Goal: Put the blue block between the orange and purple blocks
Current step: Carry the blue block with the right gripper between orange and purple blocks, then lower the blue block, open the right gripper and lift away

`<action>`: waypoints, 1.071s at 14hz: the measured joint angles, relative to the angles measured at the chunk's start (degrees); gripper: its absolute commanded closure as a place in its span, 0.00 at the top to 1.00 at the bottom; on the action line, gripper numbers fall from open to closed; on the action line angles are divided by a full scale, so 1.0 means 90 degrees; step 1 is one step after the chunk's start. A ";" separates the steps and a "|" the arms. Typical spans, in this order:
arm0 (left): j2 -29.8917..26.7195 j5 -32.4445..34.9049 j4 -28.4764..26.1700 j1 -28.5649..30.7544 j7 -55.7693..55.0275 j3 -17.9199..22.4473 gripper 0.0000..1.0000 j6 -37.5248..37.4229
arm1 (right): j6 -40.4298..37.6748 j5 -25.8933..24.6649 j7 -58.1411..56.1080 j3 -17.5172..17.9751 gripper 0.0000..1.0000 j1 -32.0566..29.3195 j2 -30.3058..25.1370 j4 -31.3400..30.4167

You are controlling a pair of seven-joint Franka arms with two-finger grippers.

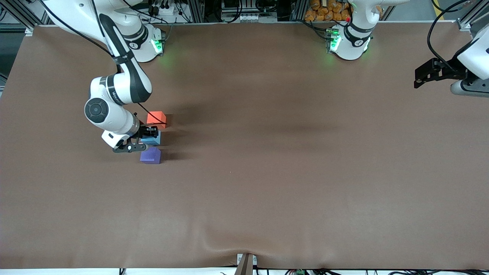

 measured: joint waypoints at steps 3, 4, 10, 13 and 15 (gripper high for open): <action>0.0019 -0.0001 0.0051 0.0067 -0.0043 0.0017 1.00 0.0024 | 0.0382 0.0000 0.0000 0.0009 0.00 0.0000 0.0180 -0.0153; 0.0019 -0.0019 0.0070 0.0168 -0.0043 0.0022 1.00 0.0029 | 0.0421 0.0000 0.0000 0.0009 0.00 0.0000 0.0234 -0.0169; 0.0083 -0.0095 0.0073 0.0315 -0.0044 -0.0030 1.00 0.0145 | 0.0524 0.0002 0.0007 0.0007 0.99 -0.0006 0.0356 -0.0172; 0.0180 -0.0099 0.0073 0.0304 -0.0045 -0.0080 1.00 0.0222 | 0.0500 0.0004 0.0014 0.0006 1.00 -0.0010 0.0362 -0.0164; 0.0214 -0.0099 0.0073 0.0305 -0.0045 -0.0080 1.00 0.0242 | -0.0027 0.0003 0.0012 0.0003 1.00 -0.0031 0.0346 0.0106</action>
